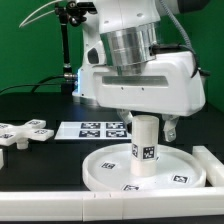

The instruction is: Assemble round table

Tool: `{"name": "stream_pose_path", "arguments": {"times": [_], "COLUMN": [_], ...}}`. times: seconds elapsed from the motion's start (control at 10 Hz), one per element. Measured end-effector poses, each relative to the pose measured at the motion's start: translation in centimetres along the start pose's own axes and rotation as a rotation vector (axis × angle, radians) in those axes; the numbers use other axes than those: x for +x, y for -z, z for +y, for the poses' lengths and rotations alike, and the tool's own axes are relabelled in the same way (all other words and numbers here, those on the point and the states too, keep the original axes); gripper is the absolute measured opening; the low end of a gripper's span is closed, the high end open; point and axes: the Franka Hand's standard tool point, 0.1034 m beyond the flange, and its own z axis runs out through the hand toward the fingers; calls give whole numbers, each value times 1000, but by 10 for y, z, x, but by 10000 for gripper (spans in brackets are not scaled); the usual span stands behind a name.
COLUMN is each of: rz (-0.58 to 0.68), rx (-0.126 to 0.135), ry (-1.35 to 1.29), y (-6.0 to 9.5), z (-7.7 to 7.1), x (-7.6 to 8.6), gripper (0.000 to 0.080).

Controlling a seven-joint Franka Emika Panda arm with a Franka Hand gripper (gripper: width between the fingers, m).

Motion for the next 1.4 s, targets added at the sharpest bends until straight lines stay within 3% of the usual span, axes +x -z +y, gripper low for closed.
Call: {"name": "stream_pose_path", "arguments": {"times": [0.2,0.9,1.4], "rz": [8,9,37], "rx": [-12,-17,-46], "ry": [215,723,1185], "y": [1,1,2], "z": [-2,0,-3], "x": [0,2,2], "gripper": [649,649,649]}}
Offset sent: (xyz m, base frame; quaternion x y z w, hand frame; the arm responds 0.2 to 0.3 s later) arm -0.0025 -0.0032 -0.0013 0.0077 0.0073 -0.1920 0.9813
